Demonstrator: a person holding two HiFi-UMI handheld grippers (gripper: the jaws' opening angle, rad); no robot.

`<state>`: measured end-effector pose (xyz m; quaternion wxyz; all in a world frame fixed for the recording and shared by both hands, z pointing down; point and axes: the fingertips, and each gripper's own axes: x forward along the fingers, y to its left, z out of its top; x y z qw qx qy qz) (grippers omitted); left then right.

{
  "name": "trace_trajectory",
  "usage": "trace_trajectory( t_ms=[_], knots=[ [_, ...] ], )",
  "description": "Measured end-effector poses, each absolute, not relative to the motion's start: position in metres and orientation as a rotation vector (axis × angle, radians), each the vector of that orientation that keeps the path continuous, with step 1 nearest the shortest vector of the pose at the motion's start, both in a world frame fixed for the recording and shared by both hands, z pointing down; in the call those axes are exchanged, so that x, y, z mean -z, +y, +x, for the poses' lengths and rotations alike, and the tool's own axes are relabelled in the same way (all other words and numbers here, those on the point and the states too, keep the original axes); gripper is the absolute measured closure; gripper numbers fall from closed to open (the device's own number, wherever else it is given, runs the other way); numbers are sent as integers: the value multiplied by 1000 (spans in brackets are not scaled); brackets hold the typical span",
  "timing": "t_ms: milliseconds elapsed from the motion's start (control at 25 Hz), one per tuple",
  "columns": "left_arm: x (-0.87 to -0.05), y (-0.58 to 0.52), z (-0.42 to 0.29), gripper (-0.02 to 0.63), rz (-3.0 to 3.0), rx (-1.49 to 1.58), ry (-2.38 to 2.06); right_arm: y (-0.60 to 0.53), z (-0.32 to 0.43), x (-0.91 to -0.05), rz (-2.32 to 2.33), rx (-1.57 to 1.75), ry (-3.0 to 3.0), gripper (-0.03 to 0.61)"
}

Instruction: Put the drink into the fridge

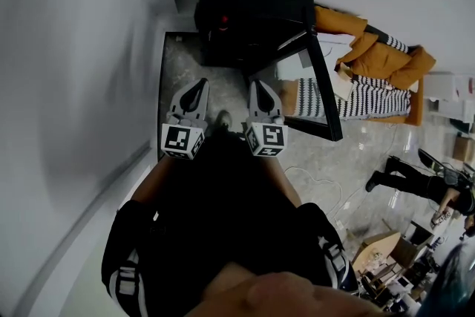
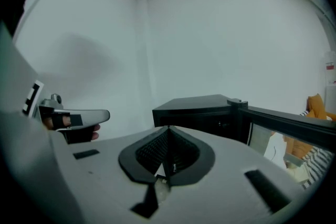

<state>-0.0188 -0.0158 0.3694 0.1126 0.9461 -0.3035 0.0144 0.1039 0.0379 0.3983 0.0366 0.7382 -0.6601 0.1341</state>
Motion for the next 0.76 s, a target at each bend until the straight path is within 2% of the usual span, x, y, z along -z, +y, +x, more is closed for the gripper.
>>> trace_trajectory(
  t_ms=[760],
  knots=[
    [-370,-22,-17,609,2774,-45,-863,30,96,-407,2231,-441,-2012,577]
  ],
)
